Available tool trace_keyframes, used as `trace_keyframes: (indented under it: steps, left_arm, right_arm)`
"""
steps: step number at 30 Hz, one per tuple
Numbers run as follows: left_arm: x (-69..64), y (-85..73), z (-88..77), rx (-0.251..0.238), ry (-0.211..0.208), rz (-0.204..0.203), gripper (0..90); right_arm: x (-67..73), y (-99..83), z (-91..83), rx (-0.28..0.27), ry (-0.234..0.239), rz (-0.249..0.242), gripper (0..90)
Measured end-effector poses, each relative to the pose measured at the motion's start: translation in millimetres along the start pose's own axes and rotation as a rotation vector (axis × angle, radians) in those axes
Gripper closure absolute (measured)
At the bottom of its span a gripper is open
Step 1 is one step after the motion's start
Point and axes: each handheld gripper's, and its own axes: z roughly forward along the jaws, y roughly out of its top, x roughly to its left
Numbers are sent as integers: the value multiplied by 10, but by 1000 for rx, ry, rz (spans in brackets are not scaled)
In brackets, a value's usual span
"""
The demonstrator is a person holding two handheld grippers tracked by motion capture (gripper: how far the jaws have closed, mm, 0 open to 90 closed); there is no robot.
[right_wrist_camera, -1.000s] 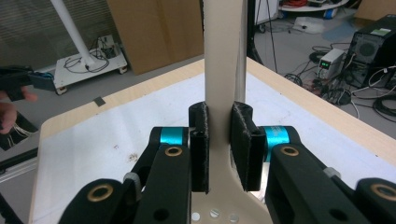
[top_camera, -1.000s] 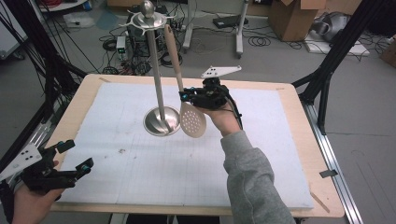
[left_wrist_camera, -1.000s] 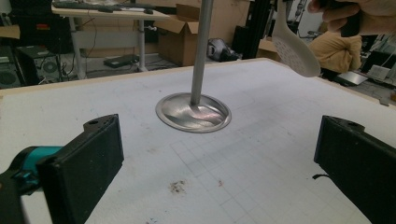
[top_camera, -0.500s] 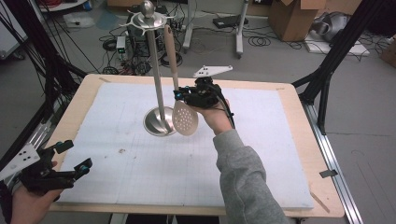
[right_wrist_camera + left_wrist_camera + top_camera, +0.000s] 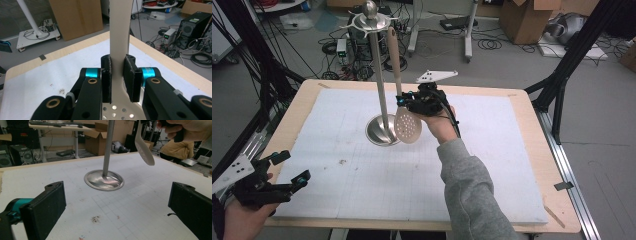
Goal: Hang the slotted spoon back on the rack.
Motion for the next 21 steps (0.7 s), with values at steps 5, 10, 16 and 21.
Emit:
trace_keyframes:
  steps: [5, 10, 16, 21]
  left_arm:
    - [1, -3, 3, 4, 0, 3, 18]
    - [6, -9, 10, 4, -1, 0, 18]
    - [12, -4, 13, -1, 0, -5, 18]
    - [18, 4, 43, -5, -10, -13, 18]
  right_arm:
    - [6, -4, -1, -2, -8, -11, 739]
    - [36, 10, -48, -16, -23, -21, 616]
    - [105, 5, -80, 7, -30, -32, 411]
    - [183, -16, -99, -5, -6, -50, 209]
